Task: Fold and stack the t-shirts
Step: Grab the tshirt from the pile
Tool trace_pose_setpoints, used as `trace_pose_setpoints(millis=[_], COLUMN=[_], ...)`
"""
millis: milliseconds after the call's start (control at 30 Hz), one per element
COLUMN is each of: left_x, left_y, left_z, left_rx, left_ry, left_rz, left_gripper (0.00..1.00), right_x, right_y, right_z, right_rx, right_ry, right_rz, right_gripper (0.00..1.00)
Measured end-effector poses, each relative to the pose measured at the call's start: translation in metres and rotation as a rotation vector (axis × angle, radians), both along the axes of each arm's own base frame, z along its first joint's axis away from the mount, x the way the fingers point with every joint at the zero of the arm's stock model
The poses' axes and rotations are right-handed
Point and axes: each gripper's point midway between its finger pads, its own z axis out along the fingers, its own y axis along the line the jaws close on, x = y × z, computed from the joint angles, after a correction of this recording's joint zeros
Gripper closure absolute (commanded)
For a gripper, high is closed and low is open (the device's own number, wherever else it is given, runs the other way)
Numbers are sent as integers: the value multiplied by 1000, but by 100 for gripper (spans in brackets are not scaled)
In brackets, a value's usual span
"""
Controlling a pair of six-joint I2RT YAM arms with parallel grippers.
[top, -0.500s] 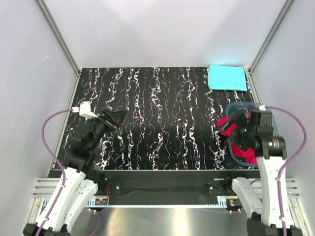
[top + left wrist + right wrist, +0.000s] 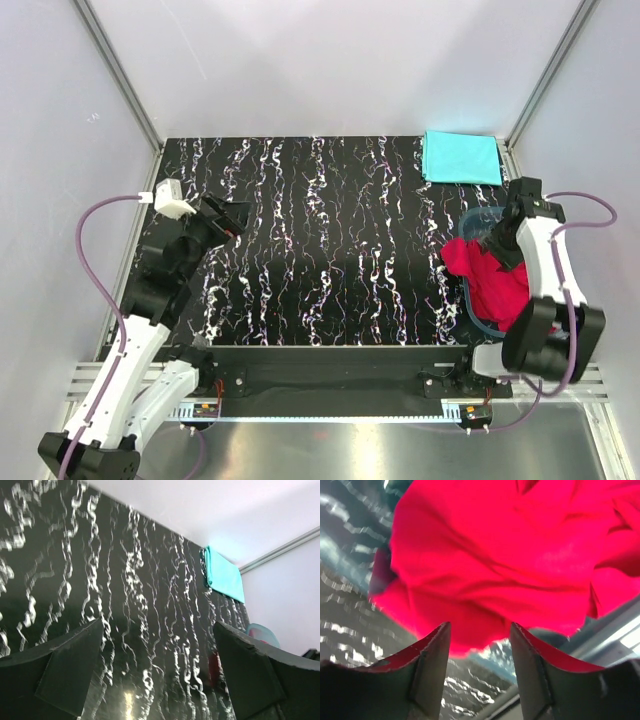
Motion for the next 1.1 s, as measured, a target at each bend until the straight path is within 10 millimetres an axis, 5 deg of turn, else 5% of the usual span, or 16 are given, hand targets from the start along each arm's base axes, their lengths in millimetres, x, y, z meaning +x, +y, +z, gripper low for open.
trace_pose_setpoints(millis=[233,333,500,633,733,767,833,967,1100], left_x=[4,7,9,9,8,7,5,-3,-16], left_y=[7,9,7,4,1,0,0,0,5], left_z=[10,9,10,6,1,1,3,16,37], left_rx=[117,145,156,148,141,137,132,143,164], left_ry=[-62,-67,-78,-62,-33,-25,-12,1,18], left_rz=[-6,-5,-23,-39,-52,-55,-60,-76,-74], left_gripper=[1,1,1,1,1,1,1,1,1], right_x=[33,45,60,70,68,67,65,66,87], right_y=[-6,-6,-7,-10,-10,-10,-11,-20,-37], right_z=[-33,-34,-31,-42,-57,-58,-58,-41,31], right_rx=[51,57,54,55,64,65,60,12,-72], right_ry=[9,-27,-92,-95,-59,-54,-51,-52,-197], right_rz=[-3,0,6,-2,-24,-27,-39,-73,-101], right_gripper=[37,28,33,60,68,86,100,100,100])
